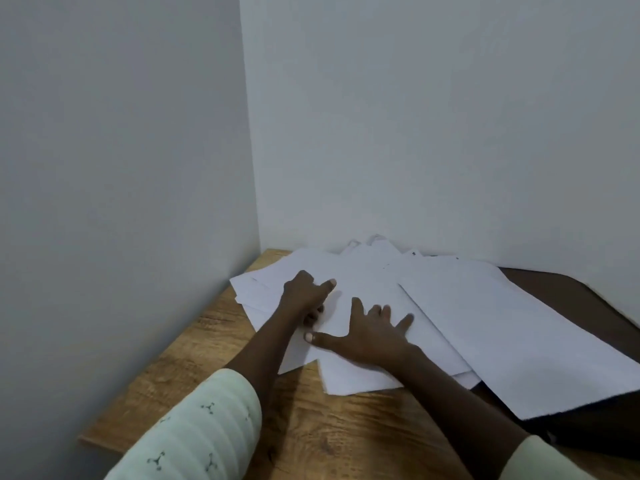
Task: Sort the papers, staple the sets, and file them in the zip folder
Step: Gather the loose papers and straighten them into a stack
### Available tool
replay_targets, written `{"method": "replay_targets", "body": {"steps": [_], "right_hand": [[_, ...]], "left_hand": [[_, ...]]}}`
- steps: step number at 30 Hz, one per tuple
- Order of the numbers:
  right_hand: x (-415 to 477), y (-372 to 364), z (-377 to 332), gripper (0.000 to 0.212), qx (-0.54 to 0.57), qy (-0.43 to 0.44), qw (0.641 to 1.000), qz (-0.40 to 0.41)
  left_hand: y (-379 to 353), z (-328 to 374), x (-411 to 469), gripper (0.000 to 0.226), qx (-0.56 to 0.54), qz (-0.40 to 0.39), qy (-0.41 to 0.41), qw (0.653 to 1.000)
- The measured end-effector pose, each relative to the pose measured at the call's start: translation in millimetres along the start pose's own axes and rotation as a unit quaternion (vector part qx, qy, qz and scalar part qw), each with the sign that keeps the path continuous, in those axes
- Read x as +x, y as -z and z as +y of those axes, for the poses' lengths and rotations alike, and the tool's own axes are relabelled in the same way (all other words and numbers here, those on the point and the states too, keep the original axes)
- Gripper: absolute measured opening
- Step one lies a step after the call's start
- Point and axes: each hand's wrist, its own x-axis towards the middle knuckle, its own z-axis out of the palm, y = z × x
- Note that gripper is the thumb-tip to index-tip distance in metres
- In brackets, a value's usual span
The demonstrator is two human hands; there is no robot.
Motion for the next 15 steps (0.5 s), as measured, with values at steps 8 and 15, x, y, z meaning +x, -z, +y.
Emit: {"method": "replay_targets", "body": {"steps": [8, 15], "right_hand": [[24.5, -10.6, -27.9, 0.123, 0.001, -0.049, 0.999, -0.017], [26.4, 5.3, -26.7, 0.032, 0.039, -0.015, 0.998, 0.055]], "left_hand": [[26.4, -12.8, 28.6, 0.029, -0.182, 0.107, 0.005, 0.977], [23.1, -22.0, 36.5, 0.049, -0.215, 0.161, 0.014, 0.963]]}}
